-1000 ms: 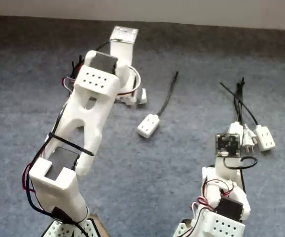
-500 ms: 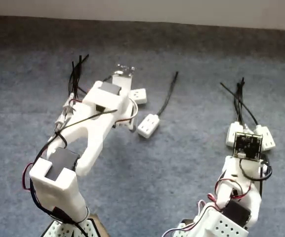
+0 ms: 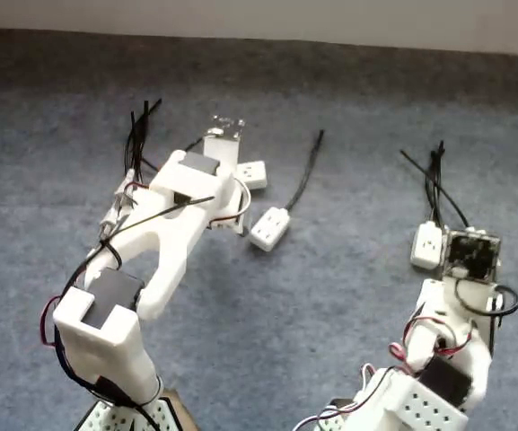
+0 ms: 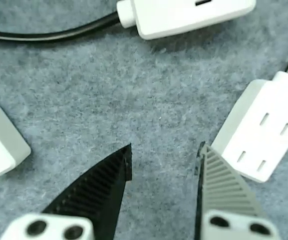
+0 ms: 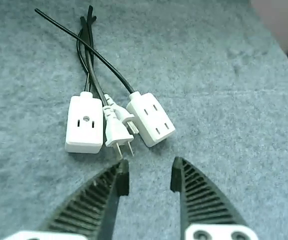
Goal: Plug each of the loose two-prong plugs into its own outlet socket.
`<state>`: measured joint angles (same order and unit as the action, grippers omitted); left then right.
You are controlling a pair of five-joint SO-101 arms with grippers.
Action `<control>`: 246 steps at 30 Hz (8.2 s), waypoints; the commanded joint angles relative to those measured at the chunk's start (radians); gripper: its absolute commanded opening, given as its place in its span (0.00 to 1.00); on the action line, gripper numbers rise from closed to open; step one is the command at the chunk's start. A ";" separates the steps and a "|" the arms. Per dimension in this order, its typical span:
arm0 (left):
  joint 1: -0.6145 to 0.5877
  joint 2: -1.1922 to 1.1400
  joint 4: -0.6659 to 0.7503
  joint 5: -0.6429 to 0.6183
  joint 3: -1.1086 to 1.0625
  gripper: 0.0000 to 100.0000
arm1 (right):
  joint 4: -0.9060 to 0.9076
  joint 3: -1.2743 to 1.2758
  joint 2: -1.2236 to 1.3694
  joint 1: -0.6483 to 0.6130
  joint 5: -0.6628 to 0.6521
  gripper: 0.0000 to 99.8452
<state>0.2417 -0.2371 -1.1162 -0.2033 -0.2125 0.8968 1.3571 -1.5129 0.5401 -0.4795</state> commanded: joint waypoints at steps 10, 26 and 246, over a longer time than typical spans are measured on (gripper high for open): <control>0.012 0.234 0.126 0.011 -0.174 0.21 | 0.234 -0.662 0.894 -0.134 0.238 0.15; 0.013 0.357 0.373 0.012 -0.383 0.21 | -0.231 -0.604 1.248 -0.068 0.183 0.15; 0.535 1.211 0.855 -0.293 -0.944 0.22 | 0.489 -0.562 0.171 -1.153 0.207 0.01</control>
<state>0.7035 0.9689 -0.2800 -0.5255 -1.2068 1.4538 0.7695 -1.3533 -0.5969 -0.2447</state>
